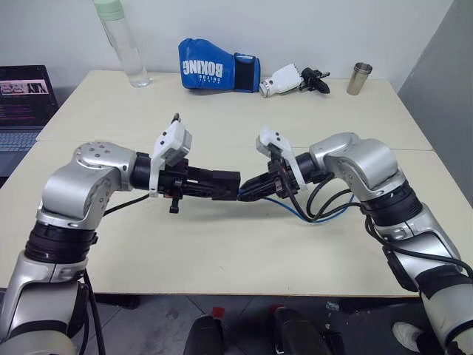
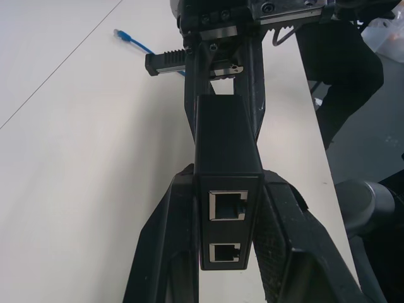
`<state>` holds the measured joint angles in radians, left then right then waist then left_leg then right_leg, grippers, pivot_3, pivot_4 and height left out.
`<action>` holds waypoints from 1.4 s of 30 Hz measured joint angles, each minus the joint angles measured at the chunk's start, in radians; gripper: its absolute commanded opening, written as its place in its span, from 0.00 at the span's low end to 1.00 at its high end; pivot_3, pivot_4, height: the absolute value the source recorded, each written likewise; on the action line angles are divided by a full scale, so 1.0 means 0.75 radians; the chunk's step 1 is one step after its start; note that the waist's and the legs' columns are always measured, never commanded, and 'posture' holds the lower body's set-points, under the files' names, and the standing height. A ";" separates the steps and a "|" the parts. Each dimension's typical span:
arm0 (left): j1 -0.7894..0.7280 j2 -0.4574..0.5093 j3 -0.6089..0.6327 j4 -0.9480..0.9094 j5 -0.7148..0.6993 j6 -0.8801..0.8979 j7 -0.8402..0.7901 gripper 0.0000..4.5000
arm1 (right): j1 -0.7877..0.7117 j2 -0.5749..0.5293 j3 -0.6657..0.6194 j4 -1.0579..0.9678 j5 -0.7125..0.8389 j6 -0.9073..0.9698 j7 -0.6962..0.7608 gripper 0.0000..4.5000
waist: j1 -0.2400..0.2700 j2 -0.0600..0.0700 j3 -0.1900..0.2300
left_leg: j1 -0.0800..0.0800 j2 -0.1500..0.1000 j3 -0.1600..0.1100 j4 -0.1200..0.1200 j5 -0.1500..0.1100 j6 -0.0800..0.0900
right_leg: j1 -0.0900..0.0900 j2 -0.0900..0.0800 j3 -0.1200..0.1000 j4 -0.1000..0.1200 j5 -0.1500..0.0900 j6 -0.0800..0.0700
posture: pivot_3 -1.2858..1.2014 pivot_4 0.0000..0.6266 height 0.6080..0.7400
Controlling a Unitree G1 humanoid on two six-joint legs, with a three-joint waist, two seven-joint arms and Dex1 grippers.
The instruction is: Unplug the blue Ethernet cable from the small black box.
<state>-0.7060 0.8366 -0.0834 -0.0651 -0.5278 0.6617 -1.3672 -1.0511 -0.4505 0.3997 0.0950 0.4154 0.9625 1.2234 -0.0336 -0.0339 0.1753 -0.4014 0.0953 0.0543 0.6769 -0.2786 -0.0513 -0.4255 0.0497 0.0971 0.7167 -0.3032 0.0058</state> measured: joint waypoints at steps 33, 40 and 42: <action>-0.015 -0.011 -0.014 0.052 0.043 -0.029 -0.027 0.17 | -0.029 0.003 0.021 0.035 -0.052 -0.007 -0.044 0.44 | 0.000 0.000 0.000 | 0.000 0.000 0.000 0.000 0.000 0.000 | 0.000 0.000 0.000 0.000 0.000 0.000 | 0.52 0.24 1.00; -0.015 -0.012 -0.014 0.052 0.044 -0.029 -0.025 0.17 | -0.030 0.019 0.021 0.035 -0.055 -0.007 -0.060 0.44 | 0.000 0.000 0.000 | 0.000 0.000 0.000 0.000 0.000 0.000 | 0.000 0.000 0.000 0.000 0.000 0.000 | 0.52 0.24 1.00; -0.015 -0.012 -0.014 0.052 0.044 -0.029 -0.025 0.17 | -0.030 0.019 0.021 0.035 -0.055 -0.007 -0.060 0.40 | 0.000 0.000 0.000 | 0.000 0.000 0.000 0.000 0.000 0.000 | 0.000 0.000 0.000 0.000 0.000 0.000 | 0.52 0.24 1.00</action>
<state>-0.7176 0.8278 -0.0941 -0.0260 -0.4949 0.6396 -1.3856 -1.0738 -0.4365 0.4159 0.1212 0.3742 0.9571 1.1783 -0.0337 -0.0338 0.1753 -0.4015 0.0954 0.0543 0.6768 -0.2786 -0.0513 -0.4257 0.0496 0.0971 0.7167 -0.3033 0.0057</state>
